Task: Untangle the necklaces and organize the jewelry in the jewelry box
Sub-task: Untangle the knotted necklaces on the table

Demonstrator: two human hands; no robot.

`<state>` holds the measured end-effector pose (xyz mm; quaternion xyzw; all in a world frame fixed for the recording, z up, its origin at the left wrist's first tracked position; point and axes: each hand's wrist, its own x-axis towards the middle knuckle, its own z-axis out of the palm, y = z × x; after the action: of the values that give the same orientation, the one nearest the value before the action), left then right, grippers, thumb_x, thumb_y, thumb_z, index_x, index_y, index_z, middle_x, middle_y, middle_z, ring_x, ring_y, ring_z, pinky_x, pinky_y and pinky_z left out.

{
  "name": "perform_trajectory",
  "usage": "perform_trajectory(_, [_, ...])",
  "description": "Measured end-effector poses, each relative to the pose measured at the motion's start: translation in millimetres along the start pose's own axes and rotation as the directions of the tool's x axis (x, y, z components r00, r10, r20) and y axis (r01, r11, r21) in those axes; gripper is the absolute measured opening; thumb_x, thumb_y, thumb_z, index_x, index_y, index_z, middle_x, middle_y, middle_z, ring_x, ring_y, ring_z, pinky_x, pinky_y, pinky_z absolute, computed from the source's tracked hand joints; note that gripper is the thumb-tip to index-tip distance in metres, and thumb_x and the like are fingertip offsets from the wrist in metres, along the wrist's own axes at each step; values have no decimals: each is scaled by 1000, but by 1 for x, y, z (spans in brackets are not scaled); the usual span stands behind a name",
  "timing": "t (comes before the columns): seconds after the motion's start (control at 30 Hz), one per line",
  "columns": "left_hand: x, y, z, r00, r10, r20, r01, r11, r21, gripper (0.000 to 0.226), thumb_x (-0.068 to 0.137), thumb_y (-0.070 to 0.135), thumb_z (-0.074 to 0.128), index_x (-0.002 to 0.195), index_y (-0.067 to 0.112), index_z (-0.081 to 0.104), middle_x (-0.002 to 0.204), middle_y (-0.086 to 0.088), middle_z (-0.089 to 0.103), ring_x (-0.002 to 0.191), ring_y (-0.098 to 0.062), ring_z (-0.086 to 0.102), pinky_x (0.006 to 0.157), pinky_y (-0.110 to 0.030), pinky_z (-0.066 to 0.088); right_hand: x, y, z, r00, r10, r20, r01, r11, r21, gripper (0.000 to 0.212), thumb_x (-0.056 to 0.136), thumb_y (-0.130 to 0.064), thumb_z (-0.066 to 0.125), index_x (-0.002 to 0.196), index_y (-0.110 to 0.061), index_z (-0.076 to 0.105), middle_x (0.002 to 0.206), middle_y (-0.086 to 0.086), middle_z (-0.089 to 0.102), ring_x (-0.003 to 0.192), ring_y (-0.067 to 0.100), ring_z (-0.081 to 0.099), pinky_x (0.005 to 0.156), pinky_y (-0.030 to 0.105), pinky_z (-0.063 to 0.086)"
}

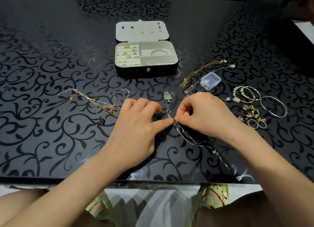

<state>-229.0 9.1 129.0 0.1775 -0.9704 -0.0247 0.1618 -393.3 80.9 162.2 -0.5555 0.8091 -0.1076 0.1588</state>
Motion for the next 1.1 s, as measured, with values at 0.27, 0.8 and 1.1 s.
perform_trajectory(0.27, [2,0,3,1000,-11,14,11,999,32,52,72,14,34,106,25,71,96,-7,62,87,-27,46,74,-36,25,-13,2,-6,994,-58,93,66,994,-88,11,85,-28,55,77,-25,62,63,-13,49,77,12,51,73,28,42])
perform_trajectory(0.8, [2,-2,6,1000,-18,14,18,1000,-2,52,73,14,34,107,25,72,95,-8,62,87,-26,45,74,-34,24,-17,18,-14,990,-141,0,141,989,-36,11,93,-19,49,82,-19,47,94,-5,53,94,16,43,82,29,34])
perform_trajectory(1.1, [2,-3,6,999,-26,20,26,1000,11,53,71,14,35,107,25,72,95,-8,63,86,-31,54,76,-35,26,-27,16,-15,993,-118,14,117,990,81,11,91,-22,51,82,-24,46,68,-8,57,69,10,52,68,31,41])
